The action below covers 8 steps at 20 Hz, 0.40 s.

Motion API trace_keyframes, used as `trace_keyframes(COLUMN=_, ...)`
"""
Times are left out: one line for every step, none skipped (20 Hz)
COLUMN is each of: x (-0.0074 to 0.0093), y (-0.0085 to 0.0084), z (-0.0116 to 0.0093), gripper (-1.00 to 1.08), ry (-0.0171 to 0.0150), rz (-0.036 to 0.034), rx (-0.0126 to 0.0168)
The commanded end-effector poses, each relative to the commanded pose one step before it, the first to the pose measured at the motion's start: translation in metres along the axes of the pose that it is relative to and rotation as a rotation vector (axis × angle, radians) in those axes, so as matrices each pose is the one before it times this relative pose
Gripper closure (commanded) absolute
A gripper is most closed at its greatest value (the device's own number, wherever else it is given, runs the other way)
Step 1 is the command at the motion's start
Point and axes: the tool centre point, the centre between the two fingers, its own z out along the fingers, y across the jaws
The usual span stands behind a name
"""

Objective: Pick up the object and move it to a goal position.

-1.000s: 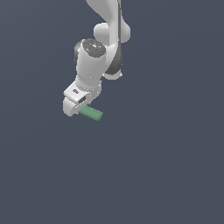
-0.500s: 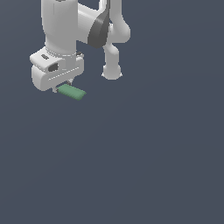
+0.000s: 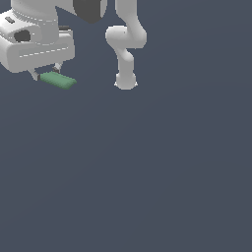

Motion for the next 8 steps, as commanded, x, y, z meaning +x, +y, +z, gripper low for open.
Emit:
trace_keyframes(x=-0.01023, y=0.00432, z=-0.00918, gripper=1.08, ry=-0.00144, rz=-0.00133, rx=0.00127)
trace_keyframes(x=-0.00287, y=0.00138, z=-0.00247, gripper=1.08, ry=0.0, rz=0.0, rx=0.0)
trace_keyframes(x=-0.00216, y=0.00116, z=-0.00201, gripper=1.08, ry=-0.00068, rz=0.00013, rx=-0.00006)
trace_keyframes(x=-0.00171, y=0.00098, z=-0.00145, gripper=1.08, ry=0.0, rz=0.0, rx=0.0)
trace_keyframes(x=-0.00105, y=0.00075, z=-0.00106, gripper=1.08, ry=-0.00067, rz=0.00015, rx=-0.0001)
trace_keyframes(x=-0.00066, y=0.00059, z=-0.00053, gripper=1.08, ry=0.0, rz=0.0, rx=0.0)
trace_keyframes(x=-0.00026, y=0.00038, z=-0.00019, gripper=1.08, ry=0.0, rz=0.0, rx=0.0)
trace_keyframes(x=-0.00004, y=0.00013, z=-0.00003, gripper=1.08, ry=0.0, rz=0.0, rx=0.0)
